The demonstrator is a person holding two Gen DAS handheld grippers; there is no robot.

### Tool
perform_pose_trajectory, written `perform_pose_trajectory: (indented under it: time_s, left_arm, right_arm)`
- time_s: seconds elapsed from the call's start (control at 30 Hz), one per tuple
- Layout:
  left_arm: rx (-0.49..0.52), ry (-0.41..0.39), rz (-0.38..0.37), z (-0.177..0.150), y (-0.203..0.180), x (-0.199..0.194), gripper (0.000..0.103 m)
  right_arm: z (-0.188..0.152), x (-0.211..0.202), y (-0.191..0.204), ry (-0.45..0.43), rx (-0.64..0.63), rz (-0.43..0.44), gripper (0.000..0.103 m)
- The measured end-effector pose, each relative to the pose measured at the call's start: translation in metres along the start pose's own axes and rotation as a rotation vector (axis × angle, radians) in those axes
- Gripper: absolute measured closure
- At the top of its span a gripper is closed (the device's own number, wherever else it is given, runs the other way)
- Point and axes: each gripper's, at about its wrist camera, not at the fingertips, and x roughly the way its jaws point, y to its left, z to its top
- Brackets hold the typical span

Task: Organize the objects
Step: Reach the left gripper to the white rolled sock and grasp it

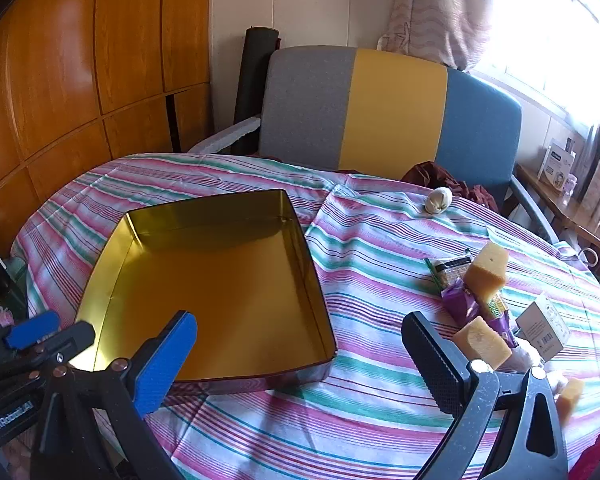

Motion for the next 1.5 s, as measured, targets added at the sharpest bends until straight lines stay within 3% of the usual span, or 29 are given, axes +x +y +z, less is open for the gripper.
perform_pose_trajectory:
  time_s: [0.23,0.43,0.63,0.83,1.17,1.5]
  left_arm:
    - [0.051,0.014,-0.003,0.005,-0.013,0.011,0.044]
    - [0.131,0.058,-0.064,0.026,-0.041,0.024,0.043]
    - [0.217,0.111,-0.176,0.06,-0.097,0.046,0.043]
    - [0.302,0.134,-0.26,0.1,-0.177,0.08,0.043]
    - [0.499,0.161,-0.241,0.153,-0.307,0.205,0.044]
    - [0.597,0.22,-0.177,0.171,-0.384,0.334,0.043]
  right_arm:
    - [0.0,0.008,-0.021,0.025,0.013,-0.012,0.0]
    - [-0.001,0.017,-0.078,0.074,0.074,-0.053,0.0]
    - [-0.005,0.019,-0.152,0.108,0.14,-0.143,0.0]
    - [-0.009,0.022,-0.209,0.117,0.178,-0.179,0.0]
    - [-0.02,0.037,-0.27,0.068,0.308,-0.129,0.0]
    - [-0.03,0.041,-0.295,0.108,0.479,0.004,0.0]
